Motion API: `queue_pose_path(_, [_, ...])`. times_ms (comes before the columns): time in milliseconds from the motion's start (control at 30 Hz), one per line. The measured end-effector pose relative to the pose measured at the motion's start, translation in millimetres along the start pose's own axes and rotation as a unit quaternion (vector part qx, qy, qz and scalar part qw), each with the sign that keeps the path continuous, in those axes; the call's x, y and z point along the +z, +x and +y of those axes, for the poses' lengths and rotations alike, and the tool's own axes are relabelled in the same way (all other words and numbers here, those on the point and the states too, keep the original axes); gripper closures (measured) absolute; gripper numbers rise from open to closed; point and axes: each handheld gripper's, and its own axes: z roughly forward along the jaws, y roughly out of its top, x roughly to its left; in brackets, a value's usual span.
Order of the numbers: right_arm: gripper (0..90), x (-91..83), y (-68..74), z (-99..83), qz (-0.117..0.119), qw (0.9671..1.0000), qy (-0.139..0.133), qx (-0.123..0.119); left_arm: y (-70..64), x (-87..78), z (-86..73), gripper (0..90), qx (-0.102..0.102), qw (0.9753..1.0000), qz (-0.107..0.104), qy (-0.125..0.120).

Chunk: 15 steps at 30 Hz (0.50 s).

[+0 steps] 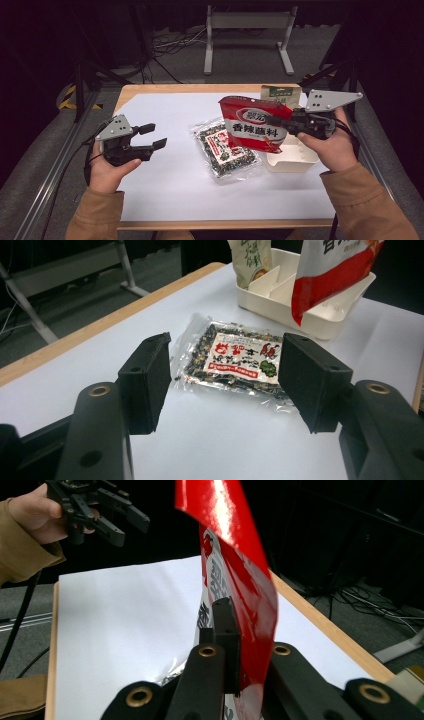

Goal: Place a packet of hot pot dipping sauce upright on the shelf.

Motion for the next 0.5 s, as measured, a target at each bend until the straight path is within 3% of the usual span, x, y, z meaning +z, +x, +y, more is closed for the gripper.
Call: queue_pose_path(500, [89.3, -13.0, -34.8, -3.1, -0.033, 0.9994, -0.001, -0.004, 14.2, -0.4, -17.8, 37.3, -0.023, 0.9994, 0.018, 0.019])
